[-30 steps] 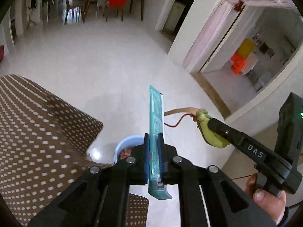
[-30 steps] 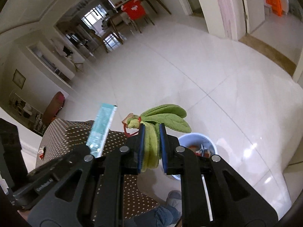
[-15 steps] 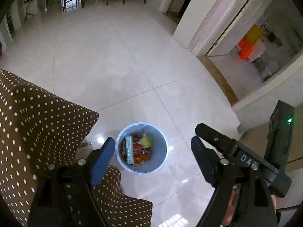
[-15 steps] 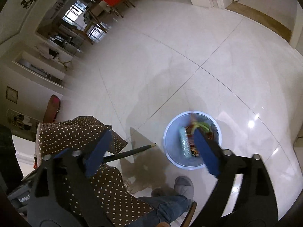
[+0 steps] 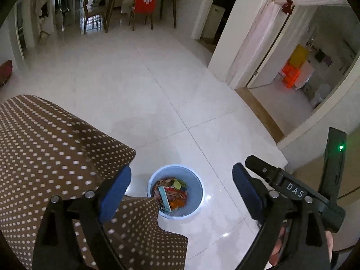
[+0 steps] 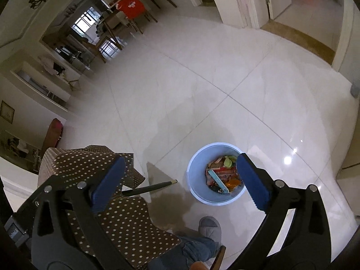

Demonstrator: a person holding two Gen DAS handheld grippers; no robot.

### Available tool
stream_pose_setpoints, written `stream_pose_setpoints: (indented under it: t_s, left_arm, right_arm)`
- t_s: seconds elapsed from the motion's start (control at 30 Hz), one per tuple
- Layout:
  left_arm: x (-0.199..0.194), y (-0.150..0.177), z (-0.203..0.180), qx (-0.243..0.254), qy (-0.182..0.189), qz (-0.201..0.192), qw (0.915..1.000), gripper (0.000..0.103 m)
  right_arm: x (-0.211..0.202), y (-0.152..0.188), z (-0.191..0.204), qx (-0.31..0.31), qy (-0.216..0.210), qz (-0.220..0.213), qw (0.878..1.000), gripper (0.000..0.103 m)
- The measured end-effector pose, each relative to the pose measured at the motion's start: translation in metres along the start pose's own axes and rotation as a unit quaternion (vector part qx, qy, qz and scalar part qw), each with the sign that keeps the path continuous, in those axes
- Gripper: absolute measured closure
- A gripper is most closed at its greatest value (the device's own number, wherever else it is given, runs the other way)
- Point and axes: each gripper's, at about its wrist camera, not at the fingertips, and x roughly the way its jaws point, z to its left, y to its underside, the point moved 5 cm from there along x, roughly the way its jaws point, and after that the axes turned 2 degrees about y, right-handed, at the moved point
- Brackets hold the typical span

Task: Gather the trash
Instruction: 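Move both tools back over the last wrappers on the table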

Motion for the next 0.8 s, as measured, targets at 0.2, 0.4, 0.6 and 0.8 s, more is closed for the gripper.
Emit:
stream_pose_setpoints:
  t_s: [0.2,0.4,0.6,0.8]
  left_arm:
    - [-0.053,0.000,0.015,-0.005,-0.020,-0.044,0.9988,0.011]
    - [-0.100,0.004,0.038,-0.016,-0.034,-0.078,0.9963,0.010]
    - [-0.151,0.014,0.069,-0.035,-0.046,-0.115,0.9917,0.010]
    - [-0.202,0.024,0.106,-0.060,-0.065,-0.159,0.9834,0.010]
  right_arm:
    - [-0.029,0.002,0.031,-0.026,-0.008,-0.023,0.999,0.006]
    - [-0.054,0.008,0.071,-0.057,-0.021,-0.042,0.997,0.006]
    - [-0.077,0.016,0.110,-0.091,-0.034,-0.060,0.993,0.006]
    - [-0.099,0.029,0.158,-0.136,-0.050,-0.075,0.987,0.006]
